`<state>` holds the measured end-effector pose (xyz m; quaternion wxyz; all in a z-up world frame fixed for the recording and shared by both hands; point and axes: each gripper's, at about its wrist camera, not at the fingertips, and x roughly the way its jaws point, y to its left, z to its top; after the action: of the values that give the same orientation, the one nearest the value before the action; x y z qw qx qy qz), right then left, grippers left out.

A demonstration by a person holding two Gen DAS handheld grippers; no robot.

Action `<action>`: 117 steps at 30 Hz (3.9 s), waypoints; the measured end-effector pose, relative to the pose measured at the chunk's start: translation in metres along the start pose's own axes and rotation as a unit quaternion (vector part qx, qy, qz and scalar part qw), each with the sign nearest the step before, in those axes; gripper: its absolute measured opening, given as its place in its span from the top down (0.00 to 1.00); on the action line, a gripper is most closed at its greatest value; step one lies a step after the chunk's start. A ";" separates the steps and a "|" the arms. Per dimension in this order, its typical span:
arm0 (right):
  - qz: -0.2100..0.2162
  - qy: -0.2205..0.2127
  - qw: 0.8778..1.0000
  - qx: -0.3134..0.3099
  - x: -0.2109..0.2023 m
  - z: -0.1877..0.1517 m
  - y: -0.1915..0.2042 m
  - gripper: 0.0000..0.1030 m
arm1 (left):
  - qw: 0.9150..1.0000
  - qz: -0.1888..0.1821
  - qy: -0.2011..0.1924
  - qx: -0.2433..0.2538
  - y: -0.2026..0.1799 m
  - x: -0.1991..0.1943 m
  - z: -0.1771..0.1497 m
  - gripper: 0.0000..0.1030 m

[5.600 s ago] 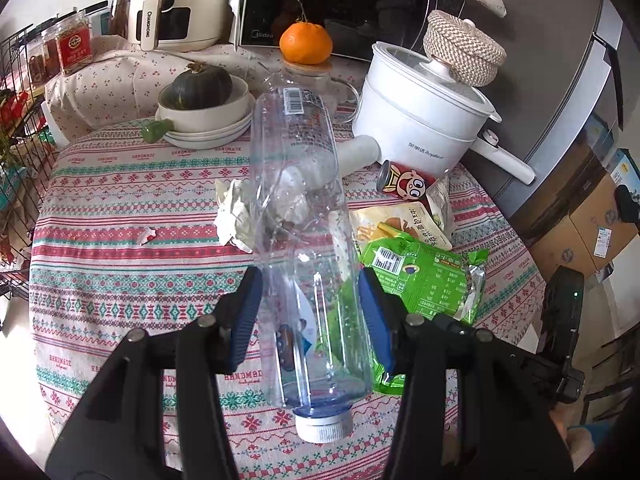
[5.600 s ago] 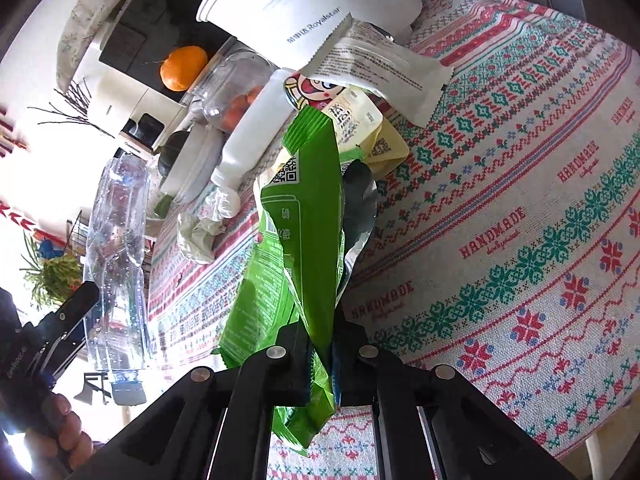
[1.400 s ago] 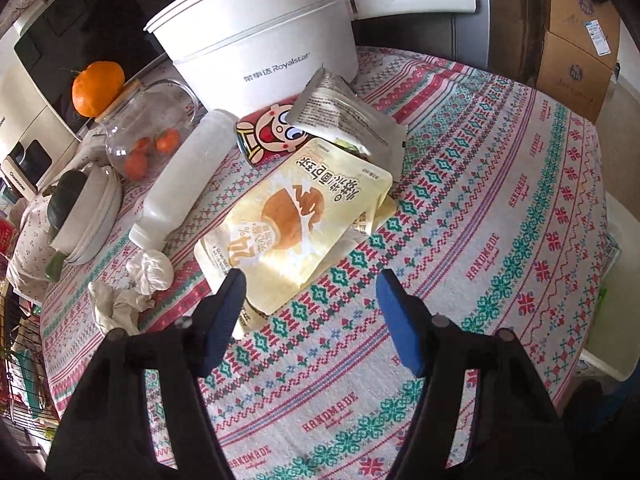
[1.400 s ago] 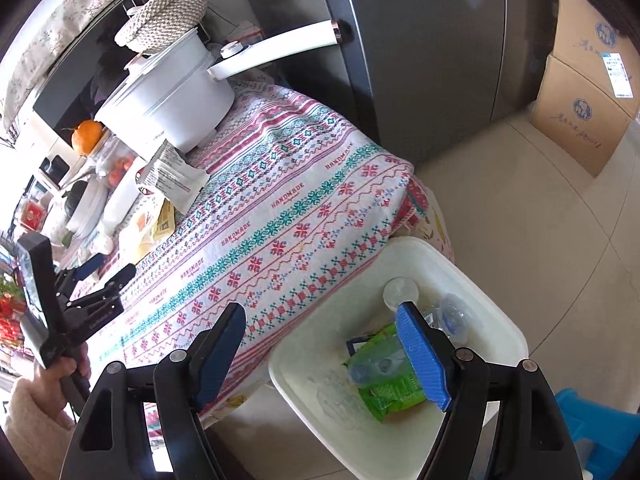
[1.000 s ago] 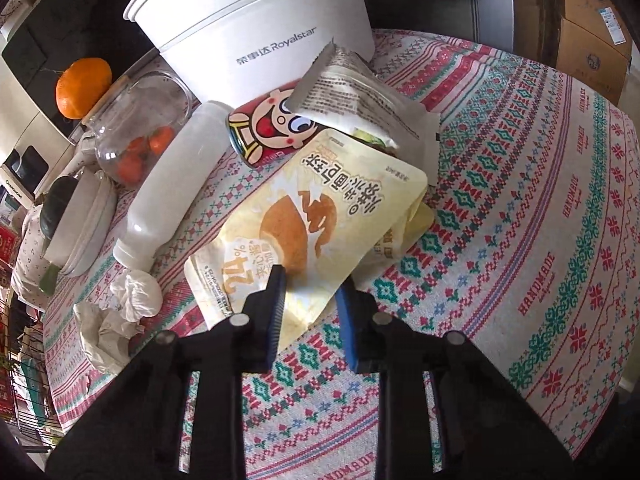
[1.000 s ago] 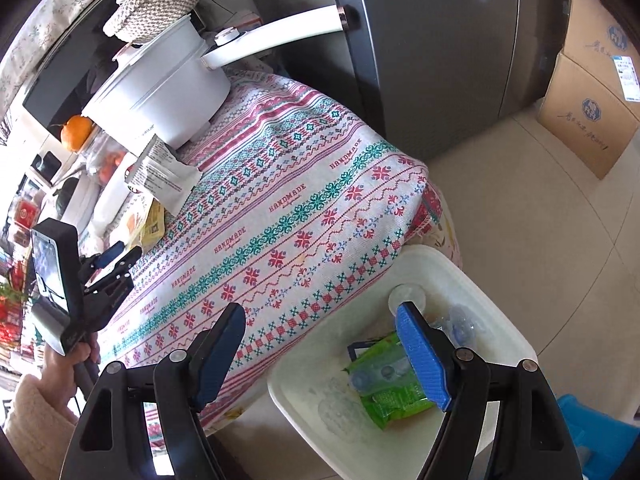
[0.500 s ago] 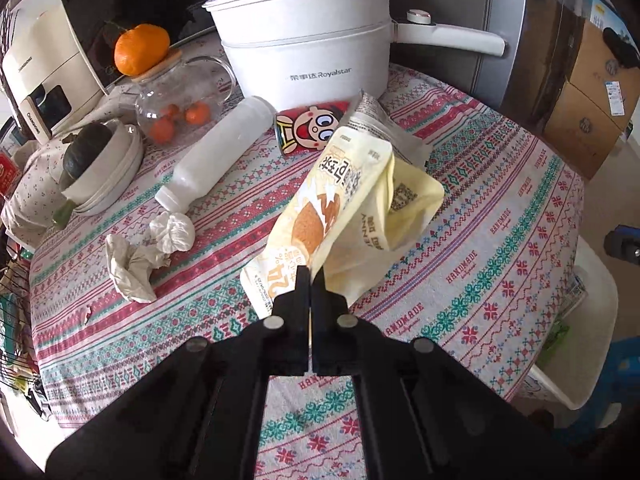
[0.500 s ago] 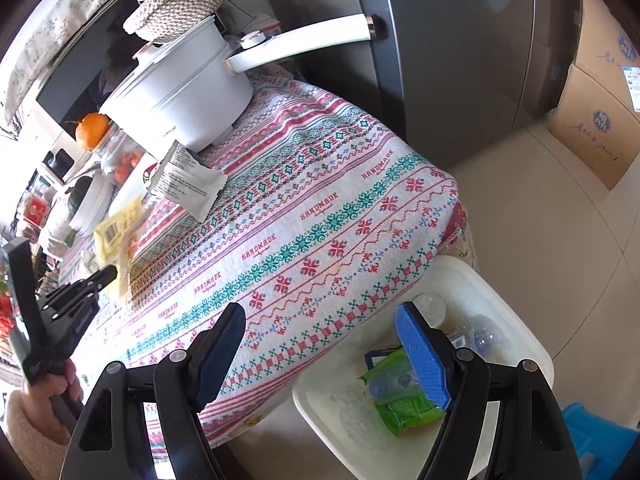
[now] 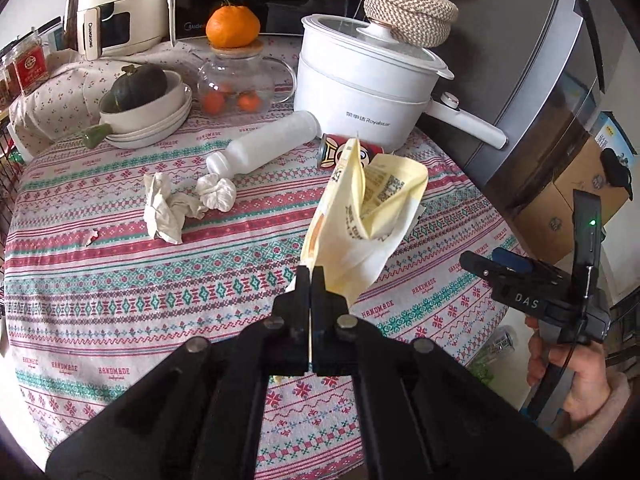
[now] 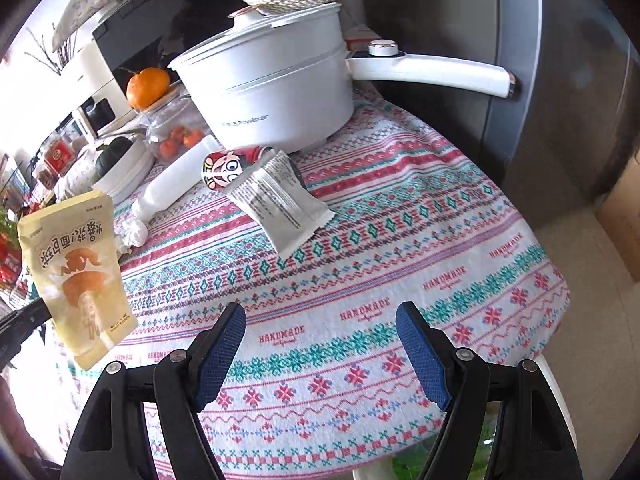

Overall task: Collect trash
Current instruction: 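Grasp the grey foil sachet with the right gripper and lift it, then drop the yellow packet with left gripper while right gripper drops grey sachet in bin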

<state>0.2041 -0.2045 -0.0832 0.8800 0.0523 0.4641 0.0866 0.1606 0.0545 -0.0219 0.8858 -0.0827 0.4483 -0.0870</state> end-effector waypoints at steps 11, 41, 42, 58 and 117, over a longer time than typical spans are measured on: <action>-0.018 -0.016 0.997 -0.070 0.092 0.028 0.043 0.31 | 1.000 -0.015 -0.004 -0.025 0.018 0.002 0.013 1.00; 0.030 -0.048 0.998 -0.003 -0.044 0.027 -0.007 0.94 | 0.998 -0.066 -0.018 0.001 -0.019 -0.017 -0.003 1.00; 0.035 -0.048 0.998 0.003 -0.055 0.023 -0.011 0.94 | 0.997 -0.072 -0.018 0.007 -0.024 -0.019 -0.005 1.00; 0.026 -0.025 0.991 0.127 -0.147 -0.098 -0.094 0.94 | 0.979 -0.167 0.025 0.111 -0.142 -0.025 -0.059 1.00; 0.024 0.081 0.969 0.231 -0.136 -0.171 -0.179 0.93 | 0.971 -0.083 0.073 0.212 -0.209 0.035 -0.103 0.18</action>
<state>0.0065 -0.4050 -0.1006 0.8012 0.2581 0.5399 0.0025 0.0809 -0.1631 -0.0621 0.8379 0.0766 0.4744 -0.2589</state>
